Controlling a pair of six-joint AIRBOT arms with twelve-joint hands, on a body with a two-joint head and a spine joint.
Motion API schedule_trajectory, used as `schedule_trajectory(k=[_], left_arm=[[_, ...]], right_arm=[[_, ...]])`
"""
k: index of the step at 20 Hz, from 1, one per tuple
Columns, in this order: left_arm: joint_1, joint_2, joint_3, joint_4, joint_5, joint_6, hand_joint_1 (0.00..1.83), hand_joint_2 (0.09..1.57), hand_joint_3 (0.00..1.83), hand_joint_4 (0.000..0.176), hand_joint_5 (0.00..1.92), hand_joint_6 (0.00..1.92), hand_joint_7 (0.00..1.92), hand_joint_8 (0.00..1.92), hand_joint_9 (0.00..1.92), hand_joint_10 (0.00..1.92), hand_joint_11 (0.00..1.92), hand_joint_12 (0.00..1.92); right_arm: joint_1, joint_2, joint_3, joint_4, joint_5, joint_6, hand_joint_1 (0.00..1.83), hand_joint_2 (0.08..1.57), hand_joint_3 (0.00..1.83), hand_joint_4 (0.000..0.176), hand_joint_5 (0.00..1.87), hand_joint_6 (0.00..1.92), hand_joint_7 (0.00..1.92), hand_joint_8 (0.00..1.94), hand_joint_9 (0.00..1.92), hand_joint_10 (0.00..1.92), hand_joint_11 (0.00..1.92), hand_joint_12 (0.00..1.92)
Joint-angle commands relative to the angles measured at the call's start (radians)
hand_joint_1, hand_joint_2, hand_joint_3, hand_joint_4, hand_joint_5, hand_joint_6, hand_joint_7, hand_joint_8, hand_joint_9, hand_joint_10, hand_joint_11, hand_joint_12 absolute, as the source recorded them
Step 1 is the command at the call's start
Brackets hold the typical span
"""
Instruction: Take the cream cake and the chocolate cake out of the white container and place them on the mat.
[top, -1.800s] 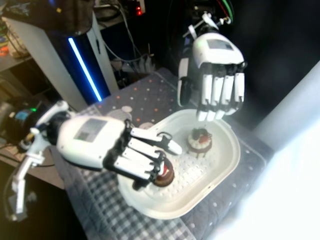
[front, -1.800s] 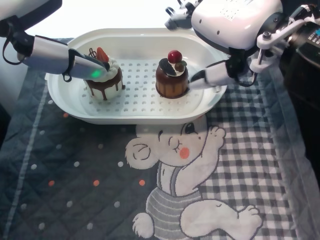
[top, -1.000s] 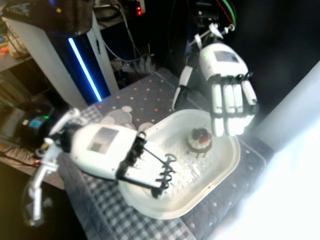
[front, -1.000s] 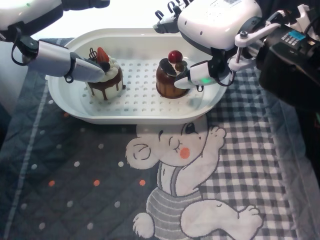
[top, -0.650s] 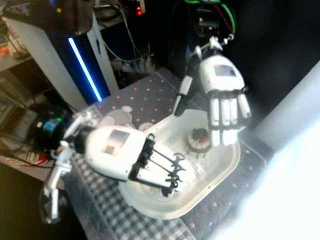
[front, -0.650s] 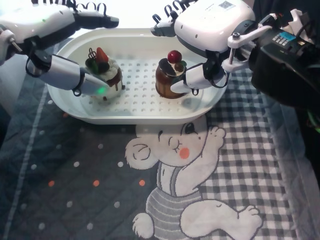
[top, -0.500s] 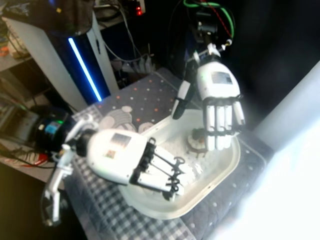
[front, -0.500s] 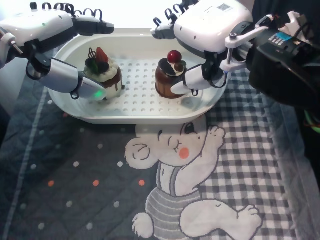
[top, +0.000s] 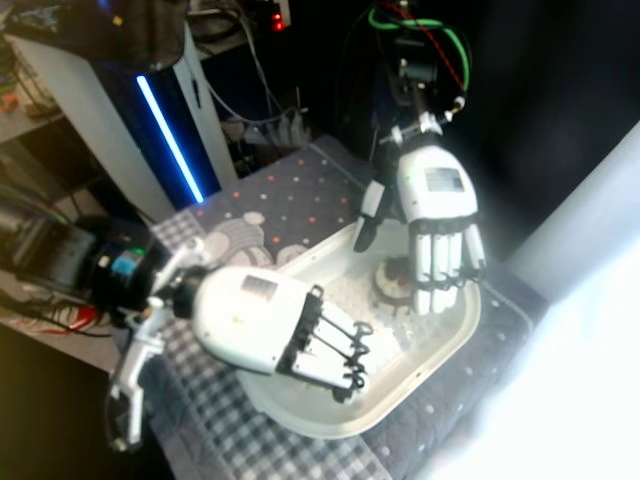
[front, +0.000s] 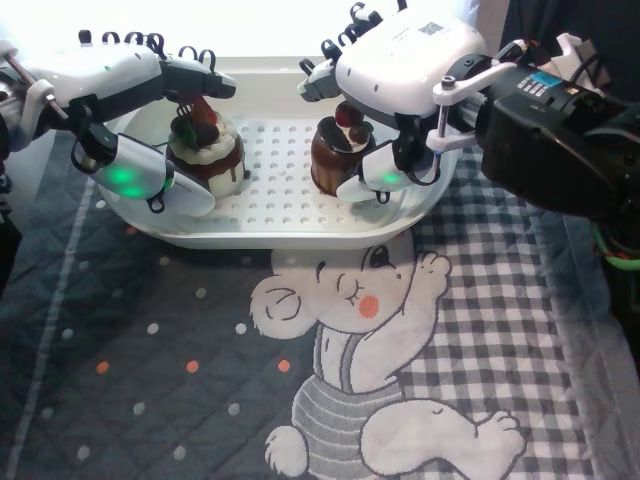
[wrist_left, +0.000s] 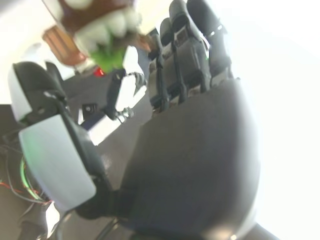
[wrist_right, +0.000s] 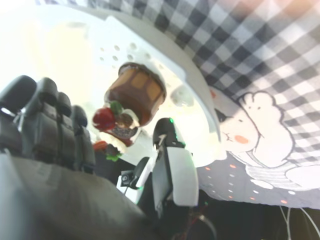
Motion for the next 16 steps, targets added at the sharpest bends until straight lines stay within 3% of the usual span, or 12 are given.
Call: schedule_trajectory(k=[1,5,7,8,9,10,11,12,13,14,15,16], left_arm=[[-0.003,-0.008,0.008,-0.001,-0.098,-0.003,0.9,0.87,0.01,0.0,0.41,0.02,0.4,0.01,0.48,0.07,0.03,1.42],[0.0,-0.02,0.023,-0.008,-0.087,-0.003,0.96,0.91,0.02,0.0,0.45,0.02,0.45,0.02,0.52,0.08,0.04,1.39],[0.001,-0.029,0.032,-0.012,-0.081,-0.003,0.96,0.96,0.01,0.0,0.51,0.02,0.51,0.02,0.55,0.09,0.04,1.39],[0.003,-0.032,0.036,-0.013,-0.078,-0.003,0.98,1.01,0.01,0.0,0.55,0.02,0.54,0.02,0.59,0.1,0.08,1.37],[0.005,-0.037,0.04,-0.014,-0.075,-0.003,1.01,1.06,0.02,0.0,0.62,0.03,0.62,0.03,0.67,0.13,0.18,1.36],[0.007,-0.046,0.049,-0.017,-0.071,-0.003,1.08,1.12,0.02,0.0,0.73,0.05,0.74,0.05,0.76,0.16,0.29,1.33],[0.009,-0.052,0.056,-0.021,-0.068,-0.003,1.1,1.21,0.0,0.0,0.76,1.03,0.86,0.07,0.83,0.22,0.4,1.36],[0.012,-0.059,0.064,-0.028,-0.065,-0.003,1.3,1.2,0.0,0.0,0.71,1.22,0.86,0.96,0.79,1.16,0.49,1.38],[0.017,-0.067,0.074,-0.039,-0.064,-0.003,1.34,1.21,0.0,0.0,0.71,1.29,0.8,1.2,0.76,1.4,0.53,1.39],[0.021,-0.072,0.079,-0.049,-0.064,-0.003,1.33,1.23,0.0,0.0,0.72,1.33,0.71,1.3,0.73,1.5,0.54,1.41],[0.024,-0.073,0.081,-0.055,-0.067,-0.003,1.44,1.22,0.0,0.0,0.69,1.32,0.68,1.29,0.75,1.41,0.61,1.74],[0.027,-0.073,0.082,-0.061,-0.07,-0.003,1.46,1.22,0.0,0.0,0.67,1.32,0.68,1.29,0.76,1.39,0.63,1.8]], right_arm=[[0.017,-0.002,0.005,-0.009,0.107,-0.001,0.9,0.88,0.01,0.0,0.59,0.02,0.61,0.02,0.62,0.11,0.16,1.32],[0.017,-0.005,0.008,-0.006,0.106,-0.001,0.95,0.92,0.0,0.0,0.68,0.02,0.74,0.03,0.72,0.13,0.21,1.31],[0.017,-0.008,0.01,-0.005,0.104,-0.001,1.04,0.96,0.0,0.0,0.79,0.03,0.92,0.05,0.89,0.18,0.39,1.38],[0.017,-0.01,0.01,-0.005,0.104,-0.001,1.13,0.99,0.0,0.0,0.94,0.03,1.06,0.07,0.96,0.4,0.5,1.47],[0.017,-0.013,0.011,-0.005,0.103,-0.001,1.24,1.05,0.0,0.0,1.02,0.59,1.14,0.7,0.97,0.67,0.64,1.51],[0.017,-0.014,0.012,-0.005,0.103,-0.001,1.23,1.09,0.0,0.0,1.0,0.88,1.05,0.9,0.96,0.7,0.65,1.47],[0.017,-0.014,0.013,-0.004,0.103,-0.001,1.35,1.1,0.0,0.0,0.95,0.98,1.01,0.86,0.96,1.09,0.67,1.4],[0.017,-0.015,0.013,-0.004,0.103,-0.001,1.37,1.1,0.0,0.0,0.97,1.0,1.03,0.79,0.94,1.17,0.67,1.35],[0.017,-0.015,0.014,-0.003,0.103,-0.001,1.38,1.1,0.0,0.0,0.97,1.02,1.03,0.77,0.94,1.18,0.67,1.32],[0.017,-0.014,0.014,-0.003,0.103,-0.001,1.38,1.1,0.0,0.0,0.98,1.03,1.01,0.78,0.91,1.21,0.66,1.31],[0.017,-0.014,0.015,-0.002,0.103,-0.001,1.38,1.11,0.0,0.0,1.0,0.97,0.98,0.84,0.9,1.27,0.66,1.36],[0.017,-0.014,0.015,-0.002,0.104,-0.001,1.38,1.11,0.0,0.0,1.0,0.96,0.97,0.85,0.9,1.27,0.66,1.37]])
